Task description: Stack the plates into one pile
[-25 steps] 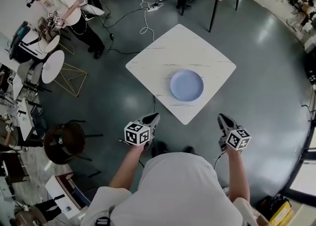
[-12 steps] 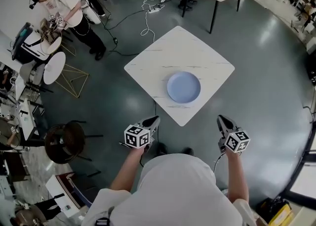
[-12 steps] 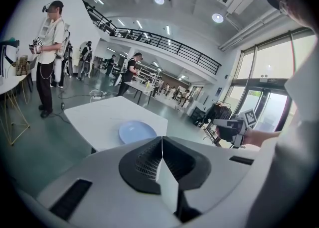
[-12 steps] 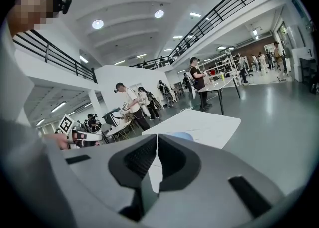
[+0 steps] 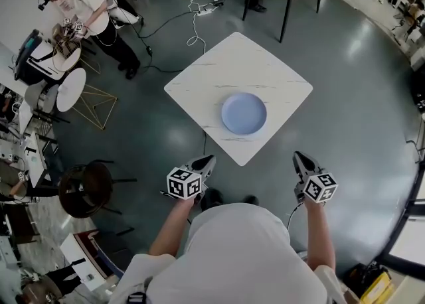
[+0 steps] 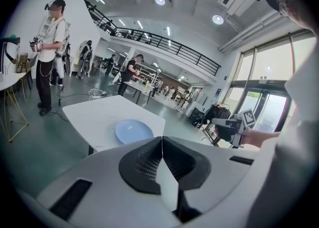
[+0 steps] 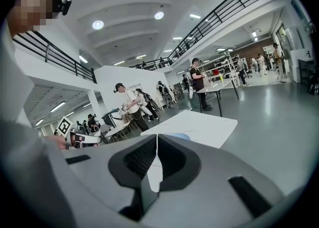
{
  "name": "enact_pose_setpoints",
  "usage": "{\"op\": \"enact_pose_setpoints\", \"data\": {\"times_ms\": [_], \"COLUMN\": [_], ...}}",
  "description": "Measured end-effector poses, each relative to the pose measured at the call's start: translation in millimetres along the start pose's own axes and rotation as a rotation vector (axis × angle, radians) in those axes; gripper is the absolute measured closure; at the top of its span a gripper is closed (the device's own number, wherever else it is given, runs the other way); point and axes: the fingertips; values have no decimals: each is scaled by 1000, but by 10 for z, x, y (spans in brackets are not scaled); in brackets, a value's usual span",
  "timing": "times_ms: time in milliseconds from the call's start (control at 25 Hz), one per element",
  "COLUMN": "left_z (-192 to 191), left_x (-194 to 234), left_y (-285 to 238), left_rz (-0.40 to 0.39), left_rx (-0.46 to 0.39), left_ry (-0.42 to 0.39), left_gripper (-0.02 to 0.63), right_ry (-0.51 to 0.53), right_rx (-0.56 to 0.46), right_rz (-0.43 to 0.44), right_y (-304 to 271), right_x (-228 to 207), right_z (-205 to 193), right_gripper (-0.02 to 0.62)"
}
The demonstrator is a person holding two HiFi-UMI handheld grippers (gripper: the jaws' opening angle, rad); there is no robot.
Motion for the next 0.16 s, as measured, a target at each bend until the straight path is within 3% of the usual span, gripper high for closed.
{"op": "enact_pose_setpoints", "data": {"times_ms": [160], "left_z": [-50], "left_x": [67], "left_y": [34], "left_rz": [8], "left_rx": [4], "left_ry": [2], "left_gripper": [592], "right_ry": [-13], "right_rx": [-6], "right_rz": [-3], "right_y": [-19], "right_x": [-1], "right_z": [-28], "right_gripper": [567]}}
Point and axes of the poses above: the fingertips, and each gripper's own axes: y backward along the fingers, x to its left, z out of its top, and after that the axes turned 12 degrees about -y, right-handed
